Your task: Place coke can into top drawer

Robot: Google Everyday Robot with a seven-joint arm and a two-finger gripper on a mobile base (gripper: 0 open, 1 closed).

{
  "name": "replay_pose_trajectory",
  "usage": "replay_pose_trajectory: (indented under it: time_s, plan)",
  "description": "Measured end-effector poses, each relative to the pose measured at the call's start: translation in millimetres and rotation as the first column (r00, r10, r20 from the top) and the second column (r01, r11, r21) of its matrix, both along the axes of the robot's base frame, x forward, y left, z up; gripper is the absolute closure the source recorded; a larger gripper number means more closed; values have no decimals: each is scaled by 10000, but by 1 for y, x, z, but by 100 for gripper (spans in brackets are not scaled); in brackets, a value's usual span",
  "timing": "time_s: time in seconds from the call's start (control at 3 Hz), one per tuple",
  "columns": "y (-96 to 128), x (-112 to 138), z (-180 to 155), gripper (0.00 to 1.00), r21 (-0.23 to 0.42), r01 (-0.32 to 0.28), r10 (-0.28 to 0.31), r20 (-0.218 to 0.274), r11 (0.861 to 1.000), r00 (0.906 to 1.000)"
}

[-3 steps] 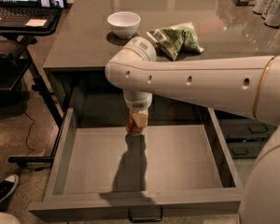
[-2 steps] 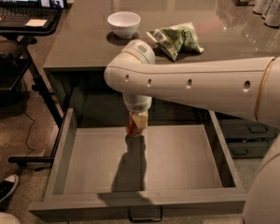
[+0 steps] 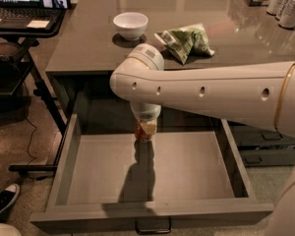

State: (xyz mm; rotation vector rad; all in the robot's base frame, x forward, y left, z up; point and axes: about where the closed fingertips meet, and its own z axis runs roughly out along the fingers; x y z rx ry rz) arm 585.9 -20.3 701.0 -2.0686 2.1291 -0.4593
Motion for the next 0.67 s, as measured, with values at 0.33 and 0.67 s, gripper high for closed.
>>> replay_pose_trajectory:
  time_s: [0.33, 0.67]
  plan:
    - [0, 0, 0, 0, 0, 0, 0, 0, 10000, 10000]
    - [0, 0, 0, 0, 0, 0, 0, 0, 10000, 10000]
